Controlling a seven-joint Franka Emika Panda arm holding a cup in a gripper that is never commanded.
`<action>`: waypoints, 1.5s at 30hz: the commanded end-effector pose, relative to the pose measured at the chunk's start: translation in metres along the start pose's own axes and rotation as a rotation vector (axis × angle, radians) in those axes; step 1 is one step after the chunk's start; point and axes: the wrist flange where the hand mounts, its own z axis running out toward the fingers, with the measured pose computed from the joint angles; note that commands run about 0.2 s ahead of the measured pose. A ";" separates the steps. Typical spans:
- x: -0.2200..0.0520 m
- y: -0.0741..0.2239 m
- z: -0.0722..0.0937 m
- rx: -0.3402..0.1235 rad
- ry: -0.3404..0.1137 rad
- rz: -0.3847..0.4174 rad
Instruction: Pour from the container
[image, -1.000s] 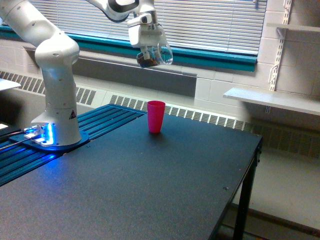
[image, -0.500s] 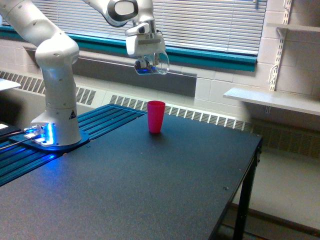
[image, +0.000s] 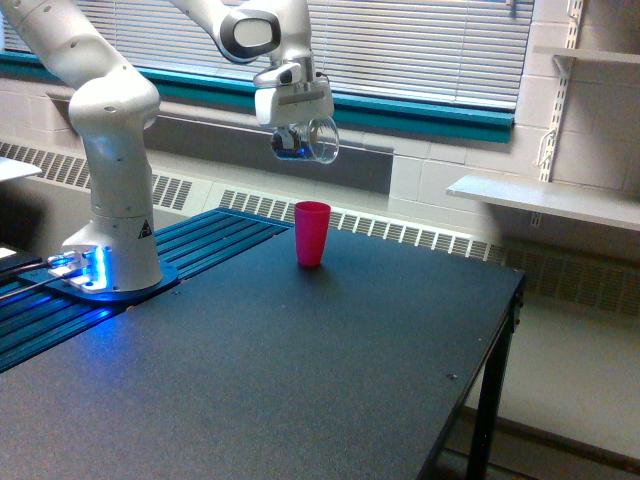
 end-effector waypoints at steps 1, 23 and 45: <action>-0.007 -0.006 -0.002 0.015 -0.009 0.016; -0.038 -0.001 0.001 0.036 -0.048 0.083; -0.047 0.016 0.024 0.026 -0.119 0.142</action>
